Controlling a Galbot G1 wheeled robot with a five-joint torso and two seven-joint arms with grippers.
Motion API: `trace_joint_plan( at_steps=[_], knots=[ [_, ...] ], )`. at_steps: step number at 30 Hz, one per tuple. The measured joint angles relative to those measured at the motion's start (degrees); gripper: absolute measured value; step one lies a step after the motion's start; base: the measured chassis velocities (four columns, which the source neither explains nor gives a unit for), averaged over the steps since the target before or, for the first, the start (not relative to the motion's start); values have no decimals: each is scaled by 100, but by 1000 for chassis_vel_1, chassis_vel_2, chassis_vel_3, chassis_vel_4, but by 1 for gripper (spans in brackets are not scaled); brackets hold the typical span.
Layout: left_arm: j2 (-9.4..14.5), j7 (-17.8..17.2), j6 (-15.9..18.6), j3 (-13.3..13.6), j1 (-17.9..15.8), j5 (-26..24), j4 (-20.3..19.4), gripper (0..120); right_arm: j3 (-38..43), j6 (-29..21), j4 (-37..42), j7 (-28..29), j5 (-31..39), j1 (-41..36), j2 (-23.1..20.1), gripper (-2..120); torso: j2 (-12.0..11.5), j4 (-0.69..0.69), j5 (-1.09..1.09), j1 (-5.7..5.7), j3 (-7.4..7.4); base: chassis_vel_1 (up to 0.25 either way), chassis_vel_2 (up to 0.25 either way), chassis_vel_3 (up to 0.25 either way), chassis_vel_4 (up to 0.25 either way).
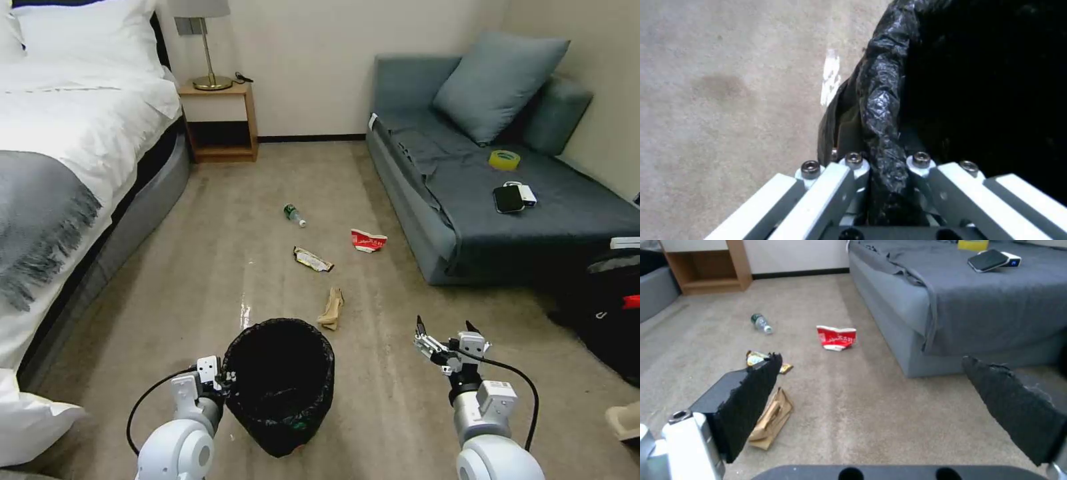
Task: Pick up the trash bin, then pick up the garbage on the floor and place it into the trash bin.
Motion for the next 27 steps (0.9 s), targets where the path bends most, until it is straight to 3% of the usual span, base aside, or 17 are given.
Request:
trace_joint_plan(
  at_steps=[19,27],
  knots=[
    [226,101,-160,-543,219,-123,-835,3,-73,6,97,-6,-12,-3,10,100,0,1,6,0,0,0,0,0,0],
    [510,118,-122,-1087,220,-544,-1159,3,6,24,323,-69,-29,-145,-54,100,0,1,5,0,-1,0,0,0,0]
  ],
)
